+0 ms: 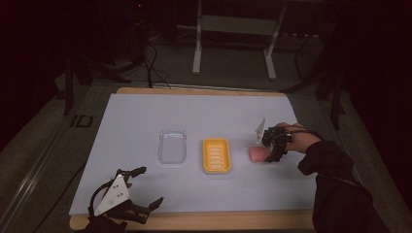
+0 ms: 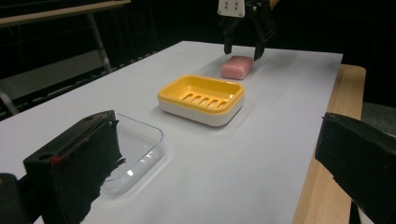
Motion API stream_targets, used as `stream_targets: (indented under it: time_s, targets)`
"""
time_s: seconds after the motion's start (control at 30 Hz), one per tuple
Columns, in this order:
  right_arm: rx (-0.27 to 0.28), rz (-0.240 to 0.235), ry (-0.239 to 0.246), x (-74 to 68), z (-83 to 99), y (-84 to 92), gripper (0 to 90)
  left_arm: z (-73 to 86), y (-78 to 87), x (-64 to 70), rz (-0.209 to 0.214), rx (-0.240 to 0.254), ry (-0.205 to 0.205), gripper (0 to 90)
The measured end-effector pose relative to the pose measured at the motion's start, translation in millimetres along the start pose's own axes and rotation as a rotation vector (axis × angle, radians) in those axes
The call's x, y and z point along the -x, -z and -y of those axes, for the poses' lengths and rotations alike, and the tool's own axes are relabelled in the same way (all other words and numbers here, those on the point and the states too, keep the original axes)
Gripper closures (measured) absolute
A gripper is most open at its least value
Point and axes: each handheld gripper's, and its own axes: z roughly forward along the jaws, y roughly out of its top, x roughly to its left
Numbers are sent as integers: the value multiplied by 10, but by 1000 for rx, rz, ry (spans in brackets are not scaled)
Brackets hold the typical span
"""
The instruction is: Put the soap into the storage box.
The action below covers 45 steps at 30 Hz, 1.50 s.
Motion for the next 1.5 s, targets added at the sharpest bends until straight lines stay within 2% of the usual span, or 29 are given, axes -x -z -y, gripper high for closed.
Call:
stream_targets:
  time_s: [0.1, 0.2, 0.37, 0.5, 0.67, 0.8, 0.9, 0.97, 1.0, 1.03, 1.07, 1.13, 1.17, 1.23, 1.27, 1.3, 1.33, 1.37, 1.4, 1.47, 1.5]
  targets:
    - [-7, -21, 21, 9, -57, -48, 233, 1, -1, -2, 0, -2, 1, 6]
    - [-41, -46, 47, 23, -114, -127, 235, 3, -2, -4, -2, -6, -1, 6]
    - [-21, -56, 52, 74, -149, -183, 238, 6, -1, -6, -7, -7, -3, 6]
    - [-38, -71, 49, 91, -158, -247, 254, 7, -1, -9, -8, -9, -2, 6]
    - [-68, -84, 18, 94, -161, -304, 296, 8, -3, -7, -7, -13, -3, 6]
    - [-40, -78, -79, 125, -156, -301, 347, 9, -7, -7, -8, -14, -4, 6]
    - [-44, -64, -107, 105, -161, -296, 355, 8, -5, -7, -8, -13, -3, 6]
    - [-50, -62, -176, 94, -165, -292, 361, 8, -5, -9, -9, -13, -4, 6]
    - [-57, -58, -188, 74, -173, -288, 362, 8, -6, -8, -10, -13, -4, 6]
    - [-61, -53, -225, 64, -177, -286, 363, 8, -7, -8, -10, -12, -3, 6]
    - [-69, -60, -286, 62, -184, -282, 366, 8, -8, -8, -10, -13, -3, 6]
    - [-72, -39, -344, 46, -195, -271, 368, 8, -8, -6, -9, -13, -3, 6]
    - [-78, -20, -403, 37, -198, -264, 369, 7, -8, -5, -9, -13, -3, 6]
    - [-66, -4, -486, 30, -192, -243, 374, 7, -6, -5, -11, -12, -3, 6]
    - [-70, -26, -557, 36, -192, -229, 375, 7, -5, -5, -11, -13, -4, 6]
    - [-70, -26, -557, 36, -192, -229, 375, 7, -5, -5, -11, -13, -4, 6]
    - [-55, -37, -645, 34, -185, -209, 375, 7, -5, -5, -12, -13, -4, 6]
    - [-49, -26, -688, 39, -177, -199, 375, 7, -5, -5, -12, -12, -4, 6]
    - [-44, -8, -777, 42, -172, -182, 376, 6, -5, -4, -12, -12, -5, 6]
    - [-43, 18, -853, 61, -153, -150, 376, 6, -6, -3, -12, -11, -6, 6]
    - [-43, 18, -853, 61, -153, -150, 376, 6, -6, -3, -12, -11, -6, 6]
